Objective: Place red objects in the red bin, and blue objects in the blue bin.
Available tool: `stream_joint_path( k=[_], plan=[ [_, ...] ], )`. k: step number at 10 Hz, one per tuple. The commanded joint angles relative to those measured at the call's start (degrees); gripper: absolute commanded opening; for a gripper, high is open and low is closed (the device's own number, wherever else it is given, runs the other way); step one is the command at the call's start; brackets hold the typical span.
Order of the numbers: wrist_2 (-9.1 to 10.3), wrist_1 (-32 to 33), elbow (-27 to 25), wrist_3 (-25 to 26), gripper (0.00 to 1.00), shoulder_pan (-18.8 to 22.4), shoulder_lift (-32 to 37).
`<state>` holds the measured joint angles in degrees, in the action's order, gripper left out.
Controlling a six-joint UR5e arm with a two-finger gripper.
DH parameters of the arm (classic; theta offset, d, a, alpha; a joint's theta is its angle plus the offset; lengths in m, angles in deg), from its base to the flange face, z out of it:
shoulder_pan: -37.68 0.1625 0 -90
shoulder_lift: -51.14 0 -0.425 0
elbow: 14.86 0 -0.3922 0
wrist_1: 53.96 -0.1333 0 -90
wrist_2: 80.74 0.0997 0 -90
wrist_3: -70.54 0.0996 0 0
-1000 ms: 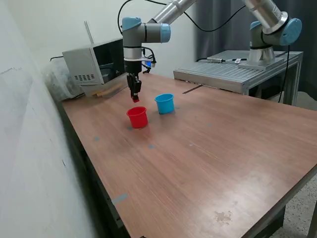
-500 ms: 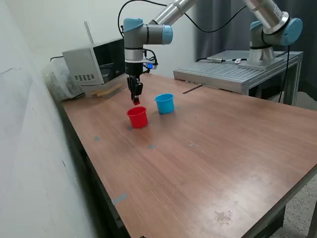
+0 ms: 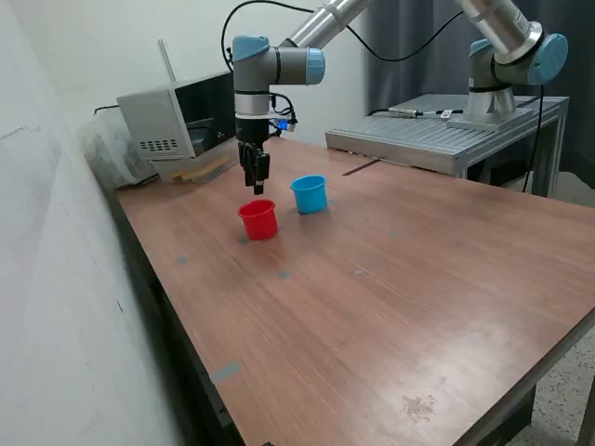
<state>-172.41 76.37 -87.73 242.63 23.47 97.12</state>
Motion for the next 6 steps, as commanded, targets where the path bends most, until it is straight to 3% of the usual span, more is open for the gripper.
stream_joint_path(
  k=[1, 3, 4, 5, 6],
  plan=[
    [-0.09, 0.01, -0.16, 0.0, 1.0, -0.12, -0.01],
    [-0.79, -1.04, -0.95, 0.09, 1.0, 0.06, 3.21],
    [-0.7, -4.26, -4.52, 0.35, 1.0, 0.15, 8.81],
    [-0.7, -9.26, -7.51, 0.44, 1.0, 0.84, 14.78],
    [-0.79, -19.4, -9.46, 0.61, 1.0, 1.81, 22.84]
  ],
)
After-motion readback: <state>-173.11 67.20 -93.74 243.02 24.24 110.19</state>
